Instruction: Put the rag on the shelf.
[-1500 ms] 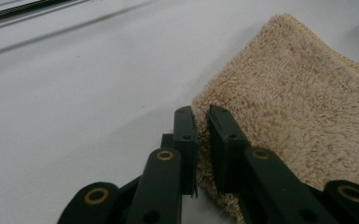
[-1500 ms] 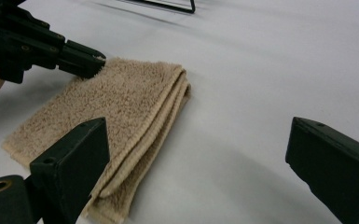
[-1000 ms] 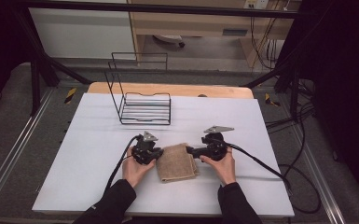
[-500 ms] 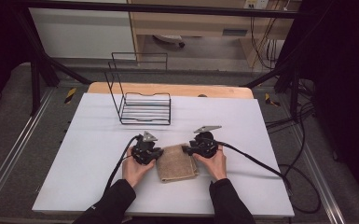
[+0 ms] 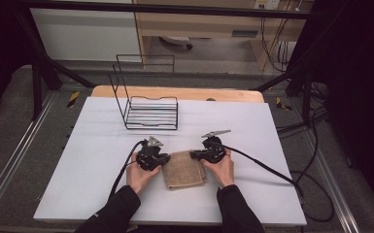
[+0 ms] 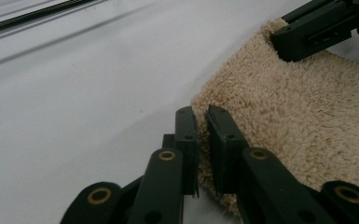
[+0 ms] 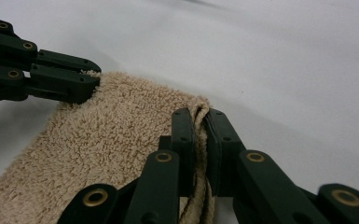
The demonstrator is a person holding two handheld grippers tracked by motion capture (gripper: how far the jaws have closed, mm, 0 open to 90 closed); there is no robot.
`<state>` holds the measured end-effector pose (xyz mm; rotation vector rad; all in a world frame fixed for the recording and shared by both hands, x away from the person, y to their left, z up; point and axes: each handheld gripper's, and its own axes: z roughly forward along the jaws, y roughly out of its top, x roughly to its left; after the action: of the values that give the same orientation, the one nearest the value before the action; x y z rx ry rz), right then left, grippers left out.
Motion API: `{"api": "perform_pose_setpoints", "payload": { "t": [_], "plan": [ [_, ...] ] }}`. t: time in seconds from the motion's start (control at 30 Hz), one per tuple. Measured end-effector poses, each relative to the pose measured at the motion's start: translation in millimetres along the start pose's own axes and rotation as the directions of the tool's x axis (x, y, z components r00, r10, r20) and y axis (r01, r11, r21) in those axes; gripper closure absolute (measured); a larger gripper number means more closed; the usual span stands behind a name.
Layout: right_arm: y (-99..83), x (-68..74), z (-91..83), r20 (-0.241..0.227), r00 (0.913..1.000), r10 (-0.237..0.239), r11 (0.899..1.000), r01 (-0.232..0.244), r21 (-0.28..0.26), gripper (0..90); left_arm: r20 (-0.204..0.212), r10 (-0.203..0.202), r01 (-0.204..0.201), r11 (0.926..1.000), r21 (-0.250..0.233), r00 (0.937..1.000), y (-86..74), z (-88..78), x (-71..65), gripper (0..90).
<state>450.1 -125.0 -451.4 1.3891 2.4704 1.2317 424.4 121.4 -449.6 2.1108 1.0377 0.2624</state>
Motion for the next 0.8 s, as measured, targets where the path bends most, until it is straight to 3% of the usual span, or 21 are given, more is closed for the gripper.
{"api": "perform_pose_setpoints", "payload": {
  "t": [0.27,0.57,0.8],
  "plan": [
    [0.4,6.5,-13.6,0.003,0.9998,-0.02,0.999,0.02,-0.049,83.6,0.038,-0.022,0.024,0.9984,-0.052,0.999,2.0,-9.8,1.8,84.6],
    [-3.5,19.2,-37.8,0.01,0.9978,-0.065,0.987,0.066,-0.148,83.5,0.069,-0.003,0.01,0.9941,-0.108,0.9976,8.3,-27.2,-2.6,84.9],
    [-5.5,23.9,-47.0,0.006,0.9967,-0.081,0.98,0.08,-0.181,83.5,0.084,0.011,0.0,0.9905,-0.138,0.9964,11.3,-36.9,-6.7,85.1]
  ]
}}
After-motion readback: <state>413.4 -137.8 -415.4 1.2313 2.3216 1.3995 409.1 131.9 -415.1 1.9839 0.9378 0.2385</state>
